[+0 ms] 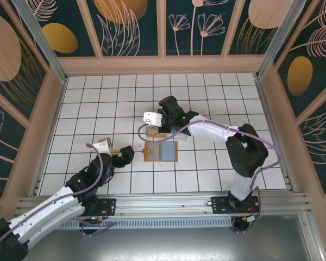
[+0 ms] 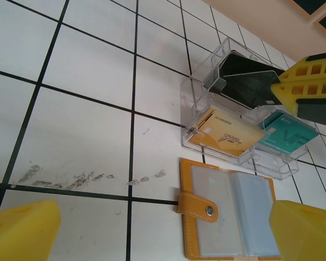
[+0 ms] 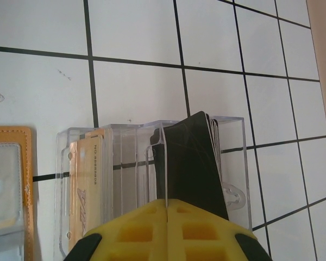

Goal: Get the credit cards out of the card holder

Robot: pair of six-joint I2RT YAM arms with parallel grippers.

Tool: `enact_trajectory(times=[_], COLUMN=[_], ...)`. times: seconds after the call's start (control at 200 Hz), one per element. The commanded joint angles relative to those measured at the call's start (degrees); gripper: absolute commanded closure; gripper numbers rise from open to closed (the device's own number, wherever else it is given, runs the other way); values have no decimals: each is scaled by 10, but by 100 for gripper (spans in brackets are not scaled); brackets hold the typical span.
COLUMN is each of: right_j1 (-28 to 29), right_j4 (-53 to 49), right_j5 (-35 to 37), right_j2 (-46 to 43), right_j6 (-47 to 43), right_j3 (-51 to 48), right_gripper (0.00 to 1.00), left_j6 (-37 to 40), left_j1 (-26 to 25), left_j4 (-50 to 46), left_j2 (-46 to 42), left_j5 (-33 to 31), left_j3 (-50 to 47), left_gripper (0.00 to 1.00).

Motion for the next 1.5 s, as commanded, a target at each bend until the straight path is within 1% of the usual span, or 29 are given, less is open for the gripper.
enact_trajectory(times=[0.0,0.18,0.435,0.581,0.661,0.846,0.886,1.081,1.181,1.281,1.421,1.496], right_j1=[-1,-8,-13,-13,-13,-12,-12,-12,-13,-13,-12,-10], right_j4=[-6,-7,-23,-20,-12,-2,1,31,56,77,96,119], right_j5=[2,4,9,23,40,45,56,54,53,53,50,50], right_j2=[-27,-25,9,25,33,39,37,4,-26,-64,-129,-169], right_j6=[-3,-2,15,29,37,46,48,72,114,184,320,411], right_j3=[-7,-5,26,42,50,55,54,36,17,-9,-71,-119], right_gripper=[96,96,95,89,81,79,79,74,73,72,72,69], left_j6=[1,2,2,1,0,0,-1,-1,-2,-3,-4,-9], left_j1=[2,2,2,2,2,2,2,2,2,2,2,2], left_j4=[17,20,18,18,18,17,17,21,29,38,58,71], left_j2=[-4,-4,-5,-9,-9,-12,-12,-11,-6,7,30,48], left_j5=[4,5,6,5,5,5,5,7,13,21,41,55], left_j3=[1,1,0,-2,-3,-6,-6,-8,-10,-9,-4,-2], left_gripper=[1,1,1,1,1,1,1,1,1,1,1,4])
